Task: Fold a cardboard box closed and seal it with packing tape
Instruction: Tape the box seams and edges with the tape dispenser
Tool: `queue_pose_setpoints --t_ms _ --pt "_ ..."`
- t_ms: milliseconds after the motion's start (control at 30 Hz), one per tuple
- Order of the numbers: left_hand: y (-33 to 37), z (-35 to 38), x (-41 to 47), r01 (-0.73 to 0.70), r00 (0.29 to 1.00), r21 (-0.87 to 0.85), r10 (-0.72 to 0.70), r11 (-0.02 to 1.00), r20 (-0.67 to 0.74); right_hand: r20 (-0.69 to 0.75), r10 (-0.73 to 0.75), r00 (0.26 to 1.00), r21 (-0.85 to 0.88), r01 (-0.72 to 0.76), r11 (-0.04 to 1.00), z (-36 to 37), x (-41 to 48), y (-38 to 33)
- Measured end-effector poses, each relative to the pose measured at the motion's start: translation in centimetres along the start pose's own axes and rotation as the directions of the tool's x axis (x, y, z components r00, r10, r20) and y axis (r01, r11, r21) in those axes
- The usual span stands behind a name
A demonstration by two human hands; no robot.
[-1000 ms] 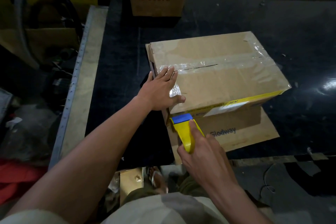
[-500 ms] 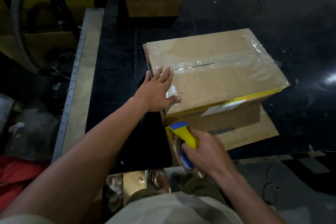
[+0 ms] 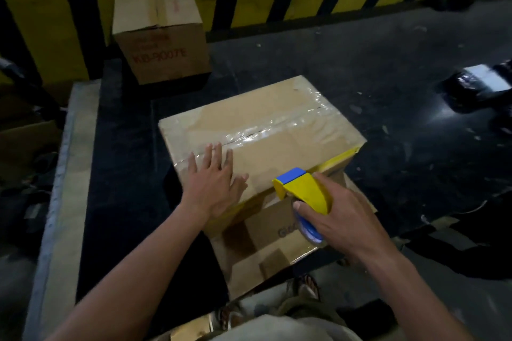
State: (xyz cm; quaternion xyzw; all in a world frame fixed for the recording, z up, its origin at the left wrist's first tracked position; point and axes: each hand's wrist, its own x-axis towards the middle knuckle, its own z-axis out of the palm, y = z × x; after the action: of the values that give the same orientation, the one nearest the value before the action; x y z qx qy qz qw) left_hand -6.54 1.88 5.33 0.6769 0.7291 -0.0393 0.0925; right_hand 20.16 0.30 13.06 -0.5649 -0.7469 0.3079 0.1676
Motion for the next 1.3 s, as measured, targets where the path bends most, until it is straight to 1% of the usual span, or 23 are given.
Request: queue_pose_setpoints --t_ms 133,200,300,367,433,500,600,667,767,833,867,1033,1100,1200,1300 --pt "7.3 -0.7 4.0 -0.081 0.996 -0.061 0.078 0.995 -0.050 -0.099 0.057 0.993 0.019 -0.055 0.998 -4.1 1.8 3.3" --pt "11.2 -1.0 6.6 -0.109 0.991 -0.084 0.102 0.990 -0.081 -0.173 0.085 0.981 0.033 -0.080 0.996 -6.2 2.9 5.4" --pt "16.5 -1.5 10.4 -0.119 0.990 -0.136 0.109 0.983 -0.085 -0.261 0.143 0.955 0.052 -0.134 0.990 -9.0 4.8 9.0" --pt "19.0 -1.5 12.7 -0.098 0.994 -0.164 0.088 0.982 -0.066 -0.279 0.170 0.945 0.063 -0.159 0.985 -10.2 6.3 11.7" --pt "20.6 -0.7 14.3 -0.071 0.997 -0.160 0.067 0.985 -0.028 -0.282 0.191 0.940 0.063 -0.180 0.982 -10.6 7.9 14.5" --pt "21.2 0.5 14.9 -0.052 0.999 -0.103 0.052 0.993 -0.004 -0.260 0.257 0.931 0.080 -0.244 0.966 -10.6 9.6 17.2" --pt "20.9 1.5 14.5 -0.057 0.998 -0.039 0.056 0.998 -0.033 -0.166 0.400 0.902 0.161 -0.375 0.913 -10.2 12.0 21.3" --pt "20.4 1.6 14.3 -0.073 0.997 -0.008 0.072 0.997 -0.041 -0.082 0.461 0.884 0.209 -0.437 0.875 -9.6 13.5 24.1" --pt "19.7 1.8 14.1 -0.081 0.995 0.030 0.083 0.996 -0.063 0.032 0.457 0.889 0.235 -0.451 0.861 -7.9 15.4 27.6" --pt "19.3 2.0 13.9 -0.083 0.994 0.016 0.084 0.996 -0.064 0.052 0.454 0.890 0.268 -0.450 0.852 -6.8 16.3 29.7" --pt "19.2 2.1 13.8 -0.082 0.995 0.012 0.082 0.997 -0.064 0.056 0.445 0.894 0.259 -0.444 0.858 -6.5 16.6 30.5" --pt "19.2 2.1 13.7 -0.078 0.993 0.007 0.079 0.997 -0.089 0.013 0.297 0.955 0.086 -0.297 0.951 -6.5 17.9 33.5" --pt "19.2 2.2 13.8 -0.071 0.993 0.018 0.072 0.997 -0.092 0.026 0.241 0.970 0.017 -0.241 0.970 -6.7 18.2 34.2" --pt "19.3 2.2 13.8 -0.063 0.994 0.016 0.064 0.998 -0.088 0.050 0.214 0.976 -0.084 -0.209 0.974 -6.8 18.2 34.5" --pt "19.3 2.3 13.8 -0.062 0.994 0.014 0.063 0.998 -0.085 0.062 0.220 0.974 -0.129 -0.211 0.969 -6.3 18.1 34.5"
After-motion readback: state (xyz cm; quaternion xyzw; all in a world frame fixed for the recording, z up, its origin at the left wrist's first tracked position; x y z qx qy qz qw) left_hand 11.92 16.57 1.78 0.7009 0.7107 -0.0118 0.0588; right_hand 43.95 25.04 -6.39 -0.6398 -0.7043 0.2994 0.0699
